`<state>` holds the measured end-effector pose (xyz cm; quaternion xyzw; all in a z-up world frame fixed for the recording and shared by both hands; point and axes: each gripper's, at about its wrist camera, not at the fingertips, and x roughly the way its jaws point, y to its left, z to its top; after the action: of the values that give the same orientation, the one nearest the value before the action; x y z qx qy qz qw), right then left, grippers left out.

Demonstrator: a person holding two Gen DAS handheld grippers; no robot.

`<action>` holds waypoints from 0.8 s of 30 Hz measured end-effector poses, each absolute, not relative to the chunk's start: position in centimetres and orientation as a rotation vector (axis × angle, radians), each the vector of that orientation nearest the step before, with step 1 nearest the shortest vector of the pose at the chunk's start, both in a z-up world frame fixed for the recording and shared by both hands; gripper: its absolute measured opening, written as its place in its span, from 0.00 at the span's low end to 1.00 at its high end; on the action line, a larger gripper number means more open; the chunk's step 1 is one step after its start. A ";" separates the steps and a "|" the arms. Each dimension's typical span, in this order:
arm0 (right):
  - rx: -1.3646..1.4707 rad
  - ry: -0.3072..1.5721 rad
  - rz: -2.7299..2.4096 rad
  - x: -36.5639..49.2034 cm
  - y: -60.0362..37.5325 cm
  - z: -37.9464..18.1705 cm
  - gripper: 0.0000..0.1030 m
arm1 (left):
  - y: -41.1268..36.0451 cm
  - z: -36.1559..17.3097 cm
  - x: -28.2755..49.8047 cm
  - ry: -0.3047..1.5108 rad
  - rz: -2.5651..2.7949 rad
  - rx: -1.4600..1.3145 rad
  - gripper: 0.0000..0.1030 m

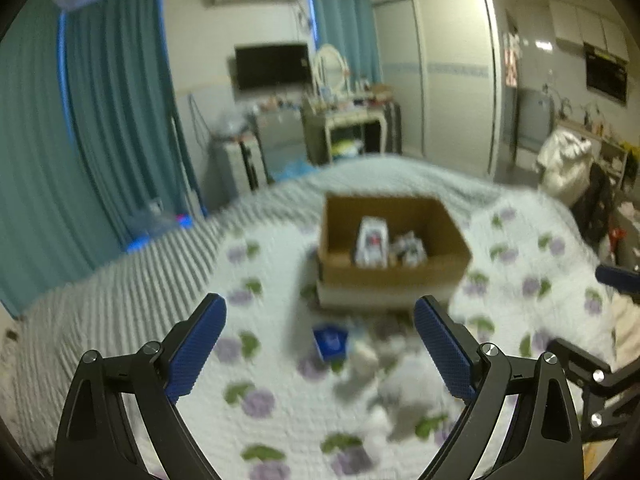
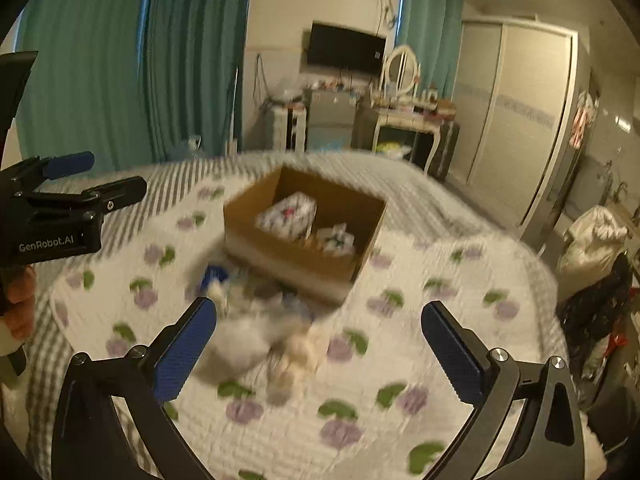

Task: Organize soft objects
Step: 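Move both tools back from the box toward the remaining items, then grasp the white sock with the left tool while the right tool grasps the cream lace cloth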

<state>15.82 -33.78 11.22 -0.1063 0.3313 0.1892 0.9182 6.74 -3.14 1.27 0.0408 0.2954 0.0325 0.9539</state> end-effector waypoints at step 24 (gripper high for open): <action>-0.127 1.018 0.423 24.1 -32.7 -6.1 0.28 | -7.7 -11.6 9.0 0.876 -0.063 0.093 0.92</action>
<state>24.13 -32.67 -6.07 -0.0604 0.4832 0.2010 0.8500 8.96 -7.74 -11.64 0.0448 0.4240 -0.0304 0.9041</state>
